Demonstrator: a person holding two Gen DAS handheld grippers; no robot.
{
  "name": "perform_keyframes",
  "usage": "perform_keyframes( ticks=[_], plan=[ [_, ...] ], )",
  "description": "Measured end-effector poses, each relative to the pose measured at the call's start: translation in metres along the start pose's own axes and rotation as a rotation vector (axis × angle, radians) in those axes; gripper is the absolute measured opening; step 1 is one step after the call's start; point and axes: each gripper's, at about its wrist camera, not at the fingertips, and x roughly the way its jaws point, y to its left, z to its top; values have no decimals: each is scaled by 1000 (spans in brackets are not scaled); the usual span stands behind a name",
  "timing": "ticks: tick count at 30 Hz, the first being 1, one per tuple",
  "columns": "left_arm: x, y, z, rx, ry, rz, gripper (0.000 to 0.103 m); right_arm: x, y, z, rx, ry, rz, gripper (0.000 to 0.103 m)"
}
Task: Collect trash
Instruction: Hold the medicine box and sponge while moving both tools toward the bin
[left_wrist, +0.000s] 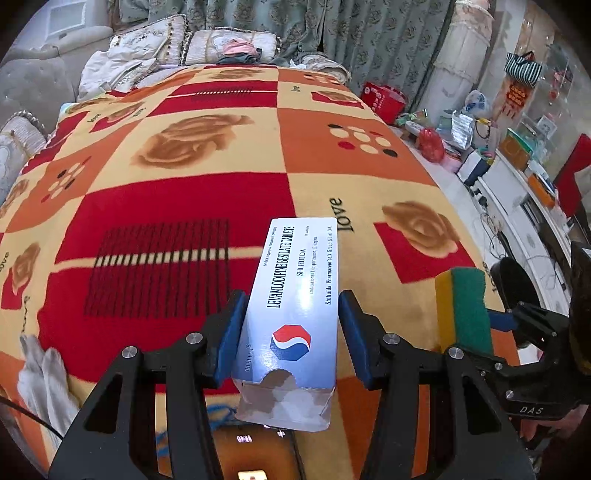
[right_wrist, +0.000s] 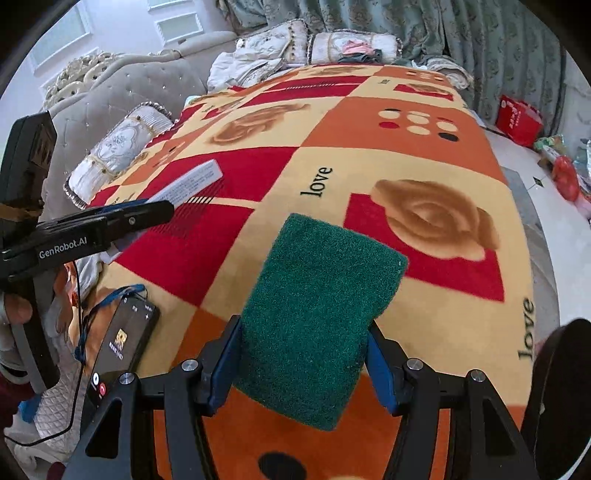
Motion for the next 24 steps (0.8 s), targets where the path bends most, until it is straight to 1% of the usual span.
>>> perform_keyframes(
  ticks=[5, 7, 13, 18, 21, 24],
  plan=[
    [-5, -13, -11, 0, 17, -16, 49, -10, 0, -9, -4, -21, -26, 60],
    [-5, -22, -17, 9, 23, -24, 49, -14, -1, -10, 2, -30, -21, 60],
    [-5, -47, -37, 22, 31, -33, 49, -24, 1, -15, -13, -62, -54, 60],
    [-9, -63, -54, 32, 16, -7, 49, -26, 0, -23, -39, -56, -75, 60],
    [-11, -72, -66, 42, 5, 16, 50, -28, -3, -29, -37, -56, -64, 61],
    [-11, -78, -74, 51, 2, 19, 50, -30, -7, -33, -37, -55, -69, 61]
  ],
)
